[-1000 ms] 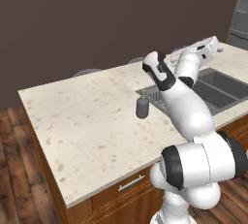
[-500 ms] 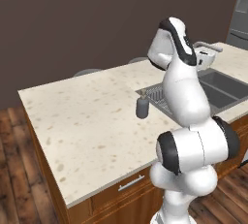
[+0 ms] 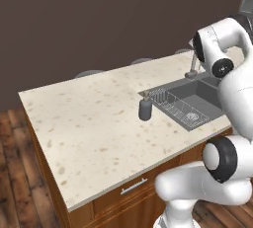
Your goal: Restock the sink supplies by placing the sponge and soap dispenser on the counter and next to the sink. Make sure the soap dispenser is upright.
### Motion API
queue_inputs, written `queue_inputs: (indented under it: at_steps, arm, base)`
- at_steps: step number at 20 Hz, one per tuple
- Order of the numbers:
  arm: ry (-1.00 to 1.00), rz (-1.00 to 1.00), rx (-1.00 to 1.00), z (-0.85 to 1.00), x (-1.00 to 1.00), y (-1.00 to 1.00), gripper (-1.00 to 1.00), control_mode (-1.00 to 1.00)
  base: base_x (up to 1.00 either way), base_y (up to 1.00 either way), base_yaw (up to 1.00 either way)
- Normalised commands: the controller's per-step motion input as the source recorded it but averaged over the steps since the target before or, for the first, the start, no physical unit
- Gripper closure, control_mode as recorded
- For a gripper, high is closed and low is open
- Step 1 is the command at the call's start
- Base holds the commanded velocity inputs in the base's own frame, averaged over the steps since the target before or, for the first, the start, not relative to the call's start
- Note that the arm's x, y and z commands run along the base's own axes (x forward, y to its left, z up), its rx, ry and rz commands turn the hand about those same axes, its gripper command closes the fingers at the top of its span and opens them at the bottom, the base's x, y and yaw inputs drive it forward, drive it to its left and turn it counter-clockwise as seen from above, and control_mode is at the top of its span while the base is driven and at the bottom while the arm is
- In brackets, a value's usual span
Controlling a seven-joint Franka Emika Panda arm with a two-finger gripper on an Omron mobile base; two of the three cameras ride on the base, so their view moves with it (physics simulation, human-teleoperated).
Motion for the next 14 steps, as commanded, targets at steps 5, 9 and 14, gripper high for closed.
queue_inputs:
  at_steps: [5,9,14]
  arm:
    - [-0.04,0.00,0.28,0.21,-0.19,0.00,-1.00,-1.00]
    - [-0.07,0.00,-0.09,0.32,-0.03,-0.17,-1.00,-1.00]
    - [-0.11,0.00,-0.38,0.38,-0.02,-0.24,-1.00,-1.00]
  base:
    - [0.00,0.00,0.00]
    - [0.00,0.00,0.00]
    - [0.00,0.00,0.00]
